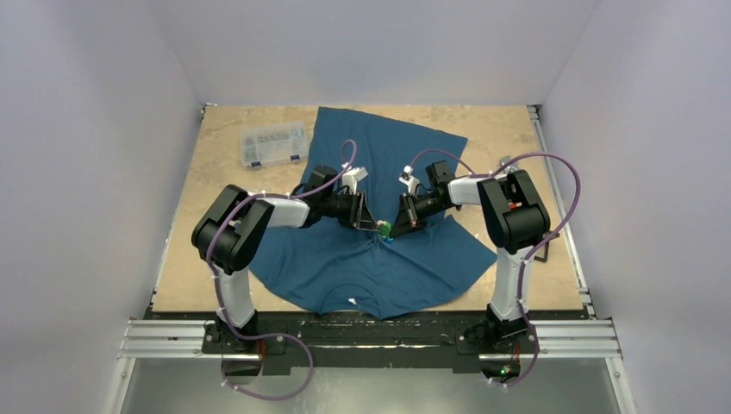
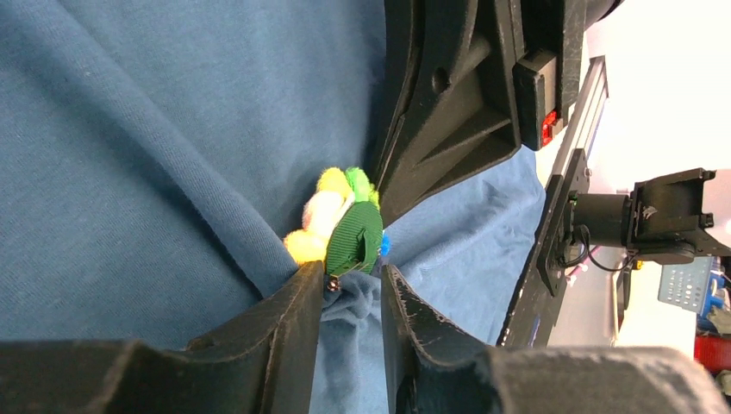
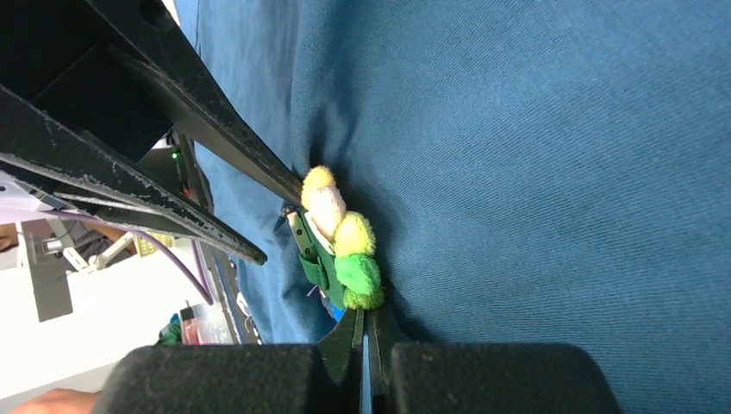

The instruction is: Remove the brooch from the garment

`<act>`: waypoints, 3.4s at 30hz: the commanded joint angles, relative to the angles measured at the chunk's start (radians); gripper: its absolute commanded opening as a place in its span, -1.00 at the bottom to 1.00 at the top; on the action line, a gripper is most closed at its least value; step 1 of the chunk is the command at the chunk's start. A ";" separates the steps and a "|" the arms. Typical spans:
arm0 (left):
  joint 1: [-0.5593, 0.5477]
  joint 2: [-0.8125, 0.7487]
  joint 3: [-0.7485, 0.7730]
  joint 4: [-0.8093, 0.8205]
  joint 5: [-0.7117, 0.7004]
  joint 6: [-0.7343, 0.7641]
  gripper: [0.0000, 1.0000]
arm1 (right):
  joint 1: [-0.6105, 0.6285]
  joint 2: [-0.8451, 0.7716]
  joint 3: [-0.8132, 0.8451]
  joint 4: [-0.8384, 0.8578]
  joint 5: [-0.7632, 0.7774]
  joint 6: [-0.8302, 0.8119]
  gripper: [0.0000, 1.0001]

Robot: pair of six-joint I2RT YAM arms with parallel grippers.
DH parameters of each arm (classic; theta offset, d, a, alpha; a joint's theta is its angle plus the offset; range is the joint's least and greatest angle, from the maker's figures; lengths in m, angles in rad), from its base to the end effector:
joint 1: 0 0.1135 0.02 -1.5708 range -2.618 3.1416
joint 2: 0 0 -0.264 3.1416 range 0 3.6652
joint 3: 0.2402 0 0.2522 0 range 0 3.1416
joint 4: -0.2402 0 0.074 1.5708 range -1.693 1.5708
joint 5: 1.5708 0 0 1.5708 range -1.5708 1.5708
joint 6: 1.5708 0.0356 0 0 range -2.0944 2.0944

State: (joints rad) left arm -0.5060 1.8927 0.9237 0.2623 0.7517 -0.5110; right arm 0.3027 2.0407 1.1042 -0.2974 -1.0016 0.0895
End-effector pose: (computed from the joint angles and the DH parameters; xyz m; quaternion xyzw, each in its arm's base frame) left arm 0.3099 -0.1995 0.1310 0.1516 0.8451 -0.4808 0.1779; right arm 0.3384 0.1371 0.0992 -0.1720 0.8513 0.4929 0.0520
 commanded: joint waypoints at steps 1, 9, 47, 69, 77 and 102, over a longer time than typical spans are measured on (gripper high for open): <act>-0.005 0.016 0.026 0.056 0.041 -0.059 -0.46 | 0.027 -0.040 -0.009 0.026 -0.009 -0.011 -1.00; -0.006 0.013 0.029 0.073 0.055 -0.102 -0.64 | 0.030 -0.058 -0.014 0.048 0.002 -0.003 -1.00; -0.002 -0.256 0.122 -0.260 -0.186 0.371 -1.00 | 0.010 -0.129 0.025 -0.330 0.387 -0.380 0.00; -0.075 -0.150 0.410 -0.741 -0.259 0.191 -1.00 | 0.188 -0.655 -0.237 0.267 0.418 -0.127 0.66; -0.074 -0.153 0.415 -0.749 -0.246 0.157 -1.00 | 0.206 -0.652 -0.289 0.377 0.507 -0.108 0.31; -0.081 -0.151 0.409 -0.704 -0.191 0.065 -1.00 | 0.264 -0.560 -0.309 0.439 0.580 -0.154 -0.21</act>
State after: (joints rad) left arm -0.5831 1.7397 1.3003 -0.4747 0.4995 -0.4076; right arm 0.5552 1.4708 0.7956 0.0914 -0.4355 -0.0479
